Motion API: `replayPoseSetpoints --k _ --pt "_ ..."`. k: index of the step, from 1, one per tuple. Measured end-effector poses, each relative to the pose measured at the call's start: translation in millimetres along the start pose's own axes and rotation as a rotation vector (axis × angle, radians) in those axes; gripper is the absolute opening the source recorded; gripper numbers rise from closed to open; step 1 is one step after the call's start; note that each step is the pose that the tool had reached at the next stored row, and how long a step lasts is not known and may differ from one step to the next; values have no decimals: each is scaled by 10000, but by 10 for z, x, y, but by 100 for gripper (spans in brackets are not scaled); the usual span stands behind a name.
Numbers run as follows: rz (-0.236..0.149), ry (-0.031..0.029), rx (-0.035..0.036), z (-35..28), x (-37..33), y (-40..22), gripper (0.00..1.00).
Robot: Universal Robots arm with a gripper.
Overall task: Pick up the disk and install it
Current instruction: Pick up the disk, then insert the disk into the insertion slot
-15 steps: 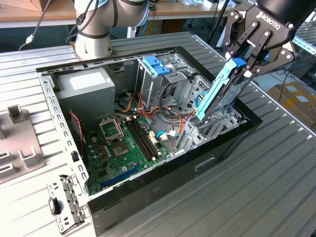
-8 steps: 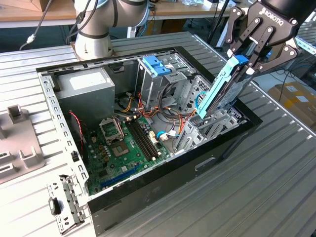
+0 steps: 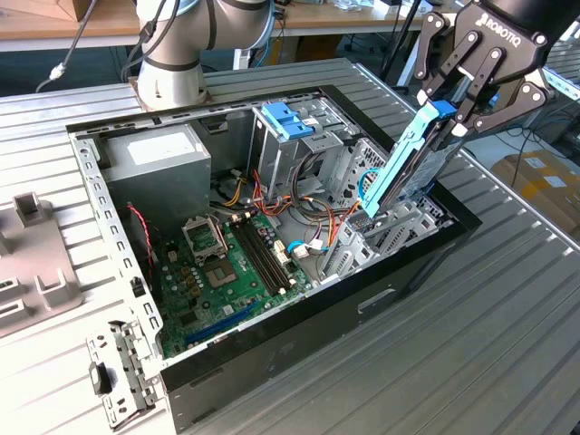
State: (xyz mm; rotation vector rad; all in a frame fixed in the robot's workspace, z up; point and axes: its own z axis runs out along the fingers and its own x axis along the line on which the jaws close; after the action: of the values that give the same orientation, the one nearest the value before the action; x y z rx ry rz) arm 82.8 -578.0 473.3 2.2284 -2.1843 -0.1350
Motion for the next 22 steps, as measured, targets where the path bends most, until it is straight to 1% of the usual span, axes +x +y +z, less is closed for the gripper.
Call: replayPoseSetpoints --k 7,8,15,19,20,22 --pt "0 0 0 -2 0 6 37" --pt "0 0 0 0 -1 30 37" --pt "0 0 0 24 -1 108 37" --pt "0 1 0 24 -1 110 37" --pt "1 0 0 25 -2 120 37" --pt "0 -1 0 34 -2 166 37"
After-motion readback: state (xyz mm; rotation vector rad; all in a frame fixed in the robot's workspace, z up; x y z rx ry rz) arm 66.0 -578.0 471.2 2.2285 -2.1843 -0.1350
